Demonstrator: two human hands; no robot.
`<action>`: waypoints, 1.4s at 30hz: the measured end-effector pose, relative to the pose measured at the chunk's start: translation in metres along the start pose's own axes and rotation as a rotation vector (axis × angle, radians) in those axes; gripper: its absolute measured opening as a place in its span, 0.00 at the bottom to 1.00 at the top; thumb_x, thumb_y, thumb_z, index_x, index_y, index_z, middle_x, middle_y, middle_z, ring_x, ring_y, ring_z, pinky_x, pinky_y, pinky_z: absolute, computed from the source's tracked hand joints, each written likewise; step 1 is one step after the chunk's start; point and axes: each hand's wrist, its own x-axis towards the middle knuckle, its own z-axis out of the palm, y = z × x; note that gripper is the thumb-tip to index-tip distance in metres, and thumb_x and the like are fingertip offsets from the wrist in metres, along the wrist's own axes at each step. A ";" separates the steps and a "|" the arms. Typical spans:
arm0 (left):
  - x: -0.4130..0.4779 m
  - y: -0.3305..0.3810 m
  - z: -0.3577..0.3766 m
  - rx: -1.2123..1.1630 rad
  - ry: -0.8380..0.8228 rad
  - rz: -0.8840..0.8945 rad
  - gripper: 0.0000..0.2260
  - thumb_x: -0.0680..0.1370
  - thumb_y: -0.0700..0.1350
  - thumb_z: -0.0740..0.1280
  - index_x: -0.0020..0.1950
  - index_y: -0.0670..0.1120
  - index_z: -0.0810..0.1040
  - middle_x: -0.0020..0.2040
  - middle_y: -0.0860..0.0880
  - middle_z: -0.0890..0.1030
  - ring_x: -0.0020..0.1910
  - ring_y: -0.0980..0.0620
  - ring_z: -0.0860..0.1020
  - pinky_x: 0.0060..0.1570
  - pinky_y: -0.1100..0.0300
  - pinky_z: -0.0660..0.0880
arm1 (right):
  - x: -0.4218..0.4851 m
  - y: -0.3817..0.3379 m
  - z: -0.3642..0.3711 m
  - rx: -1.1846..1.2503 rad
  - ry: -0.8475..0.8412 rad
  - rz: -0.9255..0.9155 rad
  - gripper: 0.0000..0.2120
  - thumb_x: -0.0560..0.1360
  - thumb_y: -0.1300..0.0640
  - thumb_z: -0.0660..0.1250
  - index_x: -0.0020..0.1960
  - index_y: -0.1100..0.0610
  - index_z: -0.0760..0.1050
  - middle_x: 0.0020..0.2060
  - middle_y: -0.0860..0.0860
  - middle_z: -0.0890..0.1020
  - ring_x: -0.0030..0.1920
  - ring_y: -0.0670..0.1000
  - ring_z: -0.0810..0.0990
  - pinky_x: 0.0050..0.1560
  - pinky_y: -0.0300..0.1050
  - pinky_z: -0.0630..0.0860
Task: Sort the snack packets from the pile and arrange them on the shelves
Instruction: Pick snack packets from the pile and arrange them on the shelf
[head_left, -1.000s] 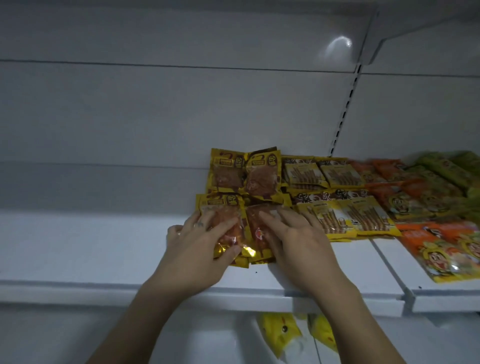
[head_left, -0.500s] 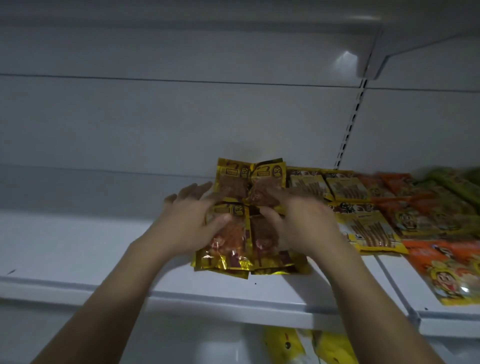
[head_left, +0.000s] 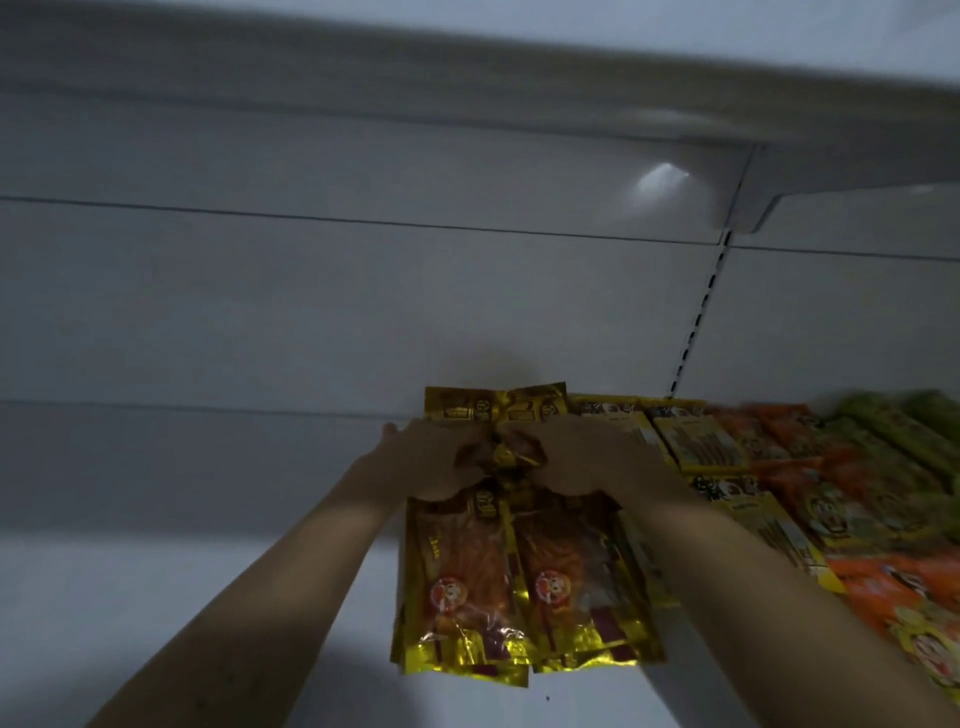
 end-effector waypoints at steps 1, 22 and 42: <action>0.001 -0.001 -0.001 -0.002 0.001 0.005 0.17 0.81 0.60 0.58 0.70 0.62 0.68 0.70 0.52 0.72 0.71 0.43 0.67 0.68 0.38 0.56 | -0.002 0.001 0.001 -0.007 0.012 0.021 0.30 0.80 0.49 0.61 0.78 0.43 0.54 0.66 0.54 0.75 0.60 0.58 0.77 0.53 0.51 0.77; 0.039 0.025 -0.047 -1.355 0.582 0.050 0.05 0.79 0.37 0.67 0.45 0.42 0.73 0.38 0.45 0.79 0.26 0.52 0.80 0.25 0.60 0.77 | -0.054 0.005 -0.018 1.470 0.458 -0.154 0.32 0.77 0.67 0.65 0.75 0.44 0.65 0.72 0.50 0.71 0.66 0.50 0.75 0.57 0.48 0.79; 0.037 0.037 -0.029 -1.184 0.510 0.034 0.07 0.74 0.49 0.74 0.52 0.52 0.86 0.48 0.50 0.85 0.47 0.49 0.84 0.53 0.49 0.80 | -0.029 0.007 -0.019 1.392 0.512 0.235 0.13 0.73 0.58 0.74 0.56 0.60 0.81 0.46 0.54 0.85 0.36 0.45 0.84 0.32 0.35 0.78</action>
